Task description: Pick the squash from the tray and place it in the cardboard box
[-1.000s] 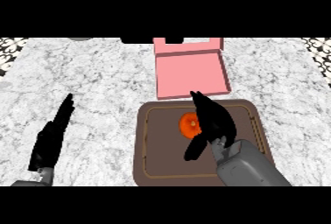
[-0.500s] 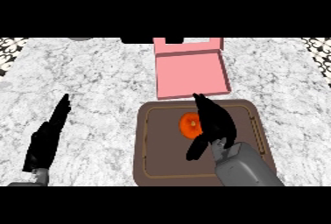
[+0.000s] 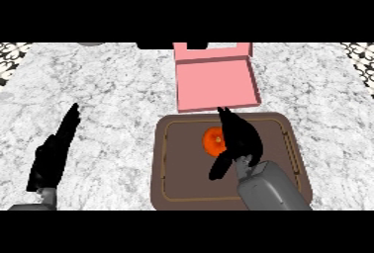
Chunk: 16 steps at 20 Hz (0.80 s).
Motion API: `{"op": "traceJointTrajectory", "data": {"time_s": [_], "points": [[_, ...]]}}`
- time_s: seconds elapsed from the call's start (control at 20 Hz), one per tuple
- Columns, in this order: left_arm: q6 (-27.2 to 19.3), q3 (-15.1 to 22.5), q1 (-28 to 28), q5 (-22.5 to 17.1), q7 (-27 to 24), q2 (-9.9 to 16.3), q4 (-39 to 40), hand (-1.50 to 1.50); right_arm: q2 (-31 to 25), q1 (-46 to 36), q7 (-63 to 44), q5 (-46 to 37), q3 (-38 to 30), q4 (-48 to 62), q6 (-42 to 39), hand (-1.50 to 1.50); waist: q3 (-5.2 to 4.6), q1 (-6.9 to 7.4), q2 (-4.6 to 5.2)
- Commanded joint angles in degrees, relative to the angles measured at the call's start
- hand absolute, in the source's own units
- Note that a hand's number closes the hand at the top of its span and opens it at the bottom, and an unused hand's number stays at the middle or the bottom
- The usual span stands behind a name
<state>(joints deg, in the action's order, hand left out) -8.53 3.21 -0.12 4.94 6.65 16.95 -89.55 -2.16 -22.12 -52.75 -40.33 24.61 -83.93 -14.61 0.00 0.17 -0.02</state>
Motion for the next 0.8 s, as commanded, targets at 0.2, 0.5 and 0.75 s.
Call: {"op": "traceJointTrajectory", "data": {"time_s": [0.2, 0.5, 0.75], "points": [[0.8, -0.8, 1.7, 2.1, 4.1, -2.3, -5.9, 0.00, 2.0, 3.5, 0.1, -3.9, 0.5, -1.0, -1.9, -1.50, 0.01, -0.02, -0.06], [5.8, -6.5, -0.8, 0.4, -3.6, -0.6, 4.2, 0.00, 2.1, 0.8, 1.0, 0.2, -1.0, 2.6, -1.5, 1.50, -0.01, -0.06, 0.01], [5.2, -5.0, -0.5, 1.7, -0.3, -0.8, 0.1, 0.00, 1.1, -5.2, 5.6, -10.8, -0.1, 11.1, 5.9, 1.50, 0.01, 0.43, 0.10]]}}
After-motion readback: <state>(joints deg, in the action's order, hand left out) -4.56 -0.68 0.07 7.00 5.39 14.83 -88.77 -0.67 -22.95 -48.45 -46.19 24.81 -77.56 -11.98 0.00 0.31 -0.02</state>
